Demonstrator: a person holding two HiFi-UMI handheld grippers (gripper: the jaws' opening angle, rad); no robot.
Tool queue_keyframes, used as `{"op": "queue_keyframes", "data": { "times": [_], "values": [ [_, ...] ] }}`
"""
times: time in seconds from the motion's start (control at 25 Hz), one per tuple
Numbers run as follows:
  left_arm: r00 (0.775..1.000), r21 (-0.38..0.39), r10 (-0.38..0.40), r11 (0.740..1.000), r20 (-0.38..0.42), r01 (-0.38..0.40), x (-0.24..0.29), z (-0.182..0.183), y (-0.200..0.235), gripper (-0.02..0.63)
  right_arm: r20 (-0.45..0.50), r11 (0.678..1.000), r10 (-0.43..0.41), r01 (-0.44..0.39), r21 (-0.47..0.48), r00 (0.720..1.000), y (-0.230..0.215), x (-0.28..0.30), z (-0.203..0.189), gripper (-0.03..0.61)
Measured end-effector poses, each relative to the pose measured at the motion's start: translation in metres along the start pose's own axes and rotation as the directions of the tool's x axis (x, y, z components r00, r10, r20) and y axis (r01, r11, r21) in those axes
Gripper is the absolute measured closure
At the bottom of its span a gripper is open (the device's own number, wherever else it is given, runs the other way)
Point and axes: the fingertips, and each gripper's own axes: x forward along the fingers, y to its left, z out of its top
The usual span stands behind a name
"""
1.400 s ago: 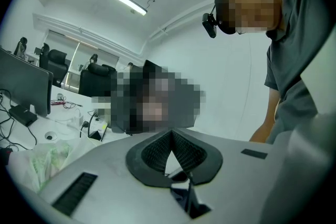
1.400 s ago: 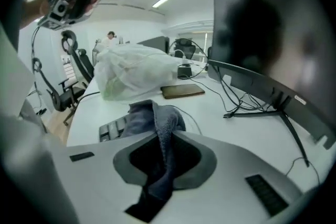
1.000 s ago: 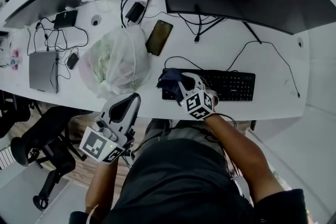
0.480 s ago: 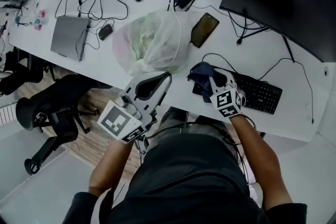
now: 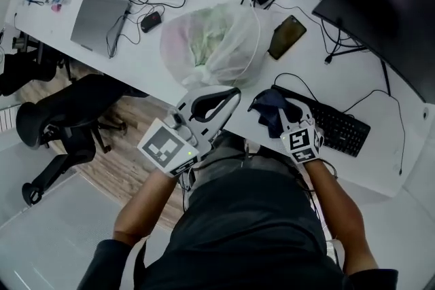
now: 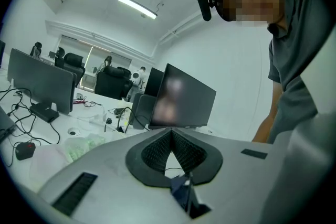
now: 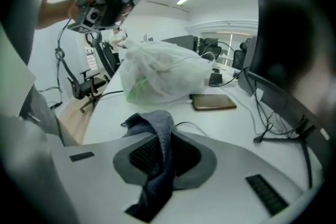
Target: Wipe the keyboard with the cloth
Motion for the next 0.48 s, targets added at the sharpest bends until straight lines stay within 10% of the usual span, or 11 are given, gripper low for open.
{"op": "queue_keyframes", "data": {
  "times": [0.16,0.4,0.48],
  "values": [
    [1.000,0.003,-0.013,1.000,-0.013,0.013,-0.002,-0.006,0.002,0.609,-0.024,0.993,-0.109,0.110,0.049,0.994,-0.045,0.010,0.007,0.532],
    [1.000,-0.017,0.022,1.000,0.018,-0.022,-0.018,-0.009,0.021,0.609,-0.045,0.986,0.161,-0.163,-0.040,0.986,0.067,-0.014,-0.025,0.532],
    [0.999,-0.022,0.037,0.999,0.034,-0.036,-0.022,-0.009,0.029,0.609,-0.049,0.991,0.124,-0.127,-0.045,0.991,0.048,-0.014,-0.015,0.532]
  ]
}}
